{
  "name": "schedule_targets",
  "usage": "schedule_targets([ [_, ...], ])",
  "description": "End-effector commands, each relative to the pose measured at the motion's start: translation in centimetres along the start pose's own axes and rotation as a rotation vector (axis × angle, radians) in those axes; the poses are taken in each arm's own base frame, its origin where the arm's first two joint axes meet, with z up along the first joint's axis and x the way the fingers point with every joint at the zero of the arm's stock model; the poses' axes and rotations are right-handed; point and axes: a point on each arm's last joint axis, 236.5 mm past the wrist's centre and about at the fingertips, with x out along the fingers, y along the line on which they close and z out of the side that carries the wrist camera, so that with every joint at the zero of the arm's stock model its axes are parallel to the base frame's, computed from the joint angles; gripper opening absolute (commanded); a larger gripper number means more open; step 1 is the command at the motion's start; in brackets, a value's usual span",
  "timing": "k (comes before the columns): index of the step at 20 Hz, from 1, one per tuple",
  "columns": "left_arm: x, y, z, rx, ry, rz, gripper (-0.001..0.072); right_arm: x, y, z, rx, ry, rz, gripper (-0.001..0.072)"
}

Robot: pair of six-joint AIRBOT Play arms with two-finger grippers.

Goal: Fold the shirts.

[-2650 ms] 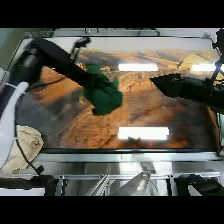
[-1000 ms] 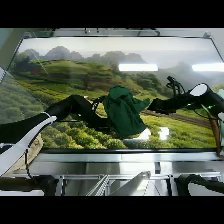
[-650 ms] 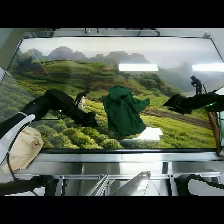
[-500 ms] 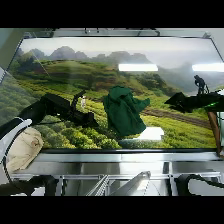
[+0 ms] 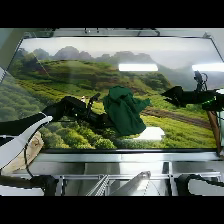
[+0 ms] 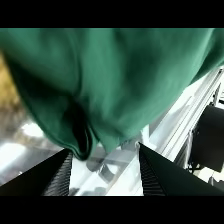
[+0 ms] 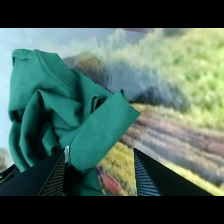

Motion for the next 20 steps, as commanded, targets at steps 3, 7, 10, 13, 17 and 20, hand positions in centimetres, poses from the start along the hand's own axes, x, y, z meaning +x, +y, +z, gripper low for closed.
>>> schedule_targets([
  [3, -0.8, 1.0, 0.7, -0.006, 0.009, -0.004, 0.0422, 0.1, 0.3, 0.1, -0.004, -0.004, 0.010, 0.0464],
  [7, -1.8, 2.5, 1.3, -0.036, -0.014, 0.029, 0.0422, 0.0, -0.3, 0.7, 0.000, -0.029, -0.010, 0.0464],
  [10, -0.7, 2.0, 2.2, -0.010, -0.055, 0.044, 0.0421, 1.1, -1.5, 0.3, 0.061, -0.006, -0.015, 0.0464],
  [13, 0.6, 2.3, 2.0, -0.011, -0.043, 0.056, 0.0421, 3.6, -2.2, -2.0, 0.103, 0.087, -0.007, 0.0463],
  [17, 1.5, 2.3, 2.2, -0.047, -0.002, 0.014, 0.0216, 7.6, -1.5, -5.1, 0.104, 0.185, -0.002, 0.0463],
  [20, 1.1, 1.5, 3.4, -0.014, -0.022, 0.011, 0.0215, 10.0, -1.2, -6.0, 0.114, 0.217, -0.019, 0.0462],
])
